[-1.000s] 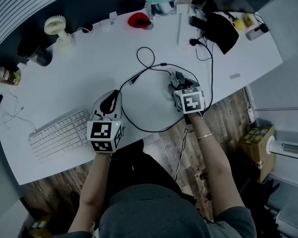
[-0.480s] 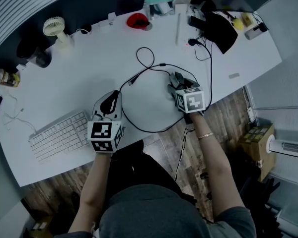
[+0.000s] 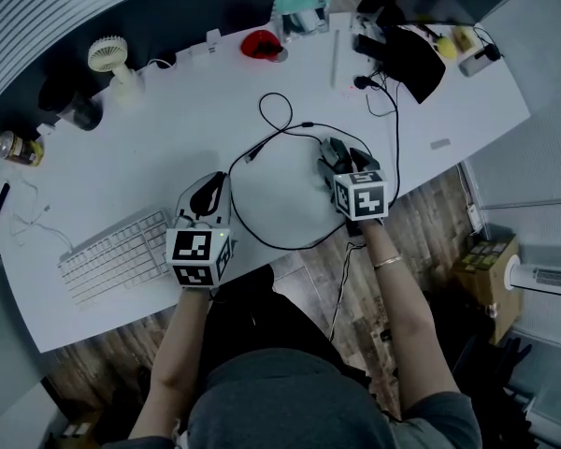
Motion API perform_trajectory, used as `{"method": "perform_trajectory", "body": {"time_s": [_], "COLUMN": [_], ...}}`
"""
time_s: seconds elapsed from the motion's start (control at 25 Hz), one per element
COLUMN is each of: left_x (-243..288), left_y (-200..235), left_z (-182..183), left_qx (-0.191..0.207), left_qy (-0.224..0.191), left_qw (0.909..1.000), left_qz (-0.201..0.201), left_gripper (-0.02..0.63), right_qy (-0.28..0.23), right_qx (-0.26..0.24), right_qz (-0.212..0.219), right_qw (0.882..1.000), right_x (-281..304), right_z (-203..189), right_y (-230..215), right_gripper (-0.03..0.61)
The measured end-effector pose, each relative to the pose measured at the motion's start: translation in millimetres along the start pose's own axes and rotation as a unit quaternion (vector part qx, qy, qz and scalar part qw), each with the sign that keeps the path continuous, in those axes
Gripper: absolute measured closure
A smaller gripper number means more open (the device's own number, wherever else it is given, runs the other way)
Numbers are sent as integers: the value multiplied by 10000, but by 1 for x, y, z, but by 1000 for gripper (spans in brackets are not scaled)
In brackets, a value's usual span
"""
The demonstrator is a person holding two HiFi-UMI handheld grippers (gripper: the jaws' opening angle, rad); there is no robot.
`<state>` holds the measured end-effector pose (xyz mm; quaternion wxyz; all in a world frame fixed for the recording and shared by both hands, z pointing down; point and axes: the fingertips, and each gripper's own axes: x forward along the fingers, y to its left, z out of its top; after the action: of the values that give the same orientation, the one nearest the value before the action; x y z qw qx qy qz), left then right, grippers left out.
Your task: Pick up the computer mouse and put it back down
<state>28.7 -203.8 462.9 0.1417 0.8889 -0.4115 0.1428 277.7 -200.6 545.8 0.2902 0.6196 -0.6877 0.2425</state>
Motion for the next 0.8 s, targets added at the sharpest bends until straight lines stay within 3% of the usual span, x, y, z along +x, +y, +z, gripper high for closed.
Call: {"method": "perform_trajectory", "body": {"time_s": [0.44, 0.8], "left_x": [-11, -25], "left_y": [-8, -22], "left_z": [9, 14], "left_qx": [101, 289], "left_qy": [-143, -256], "left_qw": [9998, 9990], "left_qz": [-115, -222], "left_gripper": [578, 578], "right_qy": [-795, -1219], "right_qx": [639, 791], "right_qz": [-53, -59], "right_qw": [9948, 9894], "right_x": [-50, -91], "right_z": [21, 22], "right_y": [12, 33], "right_gripper": [320, 376]}}
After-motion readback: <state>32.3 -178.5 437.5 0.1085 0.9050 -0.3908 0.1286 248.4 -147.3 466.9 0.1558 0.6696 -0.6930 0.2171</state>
